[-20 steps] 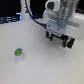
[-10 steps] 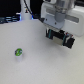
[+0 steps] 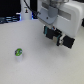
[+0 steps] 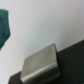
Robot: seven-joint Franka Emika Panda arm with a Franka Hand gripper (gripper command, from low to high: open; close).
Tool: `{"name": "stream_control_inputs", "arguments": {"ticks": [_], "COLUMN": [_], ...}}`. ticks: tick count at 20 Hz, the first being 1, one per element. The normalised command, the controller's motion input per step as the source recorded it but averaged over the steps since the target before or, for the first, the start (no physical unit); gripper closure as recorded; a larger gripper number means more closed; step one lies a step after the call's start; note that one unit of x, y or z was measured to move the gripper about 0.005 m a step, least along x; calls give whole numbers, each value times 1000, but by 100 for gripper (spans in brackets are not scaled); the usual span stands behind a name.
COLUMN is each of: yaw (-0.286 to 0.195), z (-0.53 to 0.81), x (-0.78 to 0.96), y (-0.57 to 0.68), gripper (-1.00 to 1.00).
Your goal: Open the kcup holder, insert the kcup into the holder, and close the kcup holder
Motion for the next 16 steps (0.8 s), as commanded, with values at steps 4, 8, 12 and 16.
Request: {"name": "stream_control_inputs", "arguments": {"ticks": [4, 8, 12, 16], "yaw": [-276, -292, -275, -255], "z": [18, 8, -8, -11], "x": [19, -7, -20, -163], "y": [-483, -452, -503, -525], "gripper": [-100, -100, -100, -100]}}
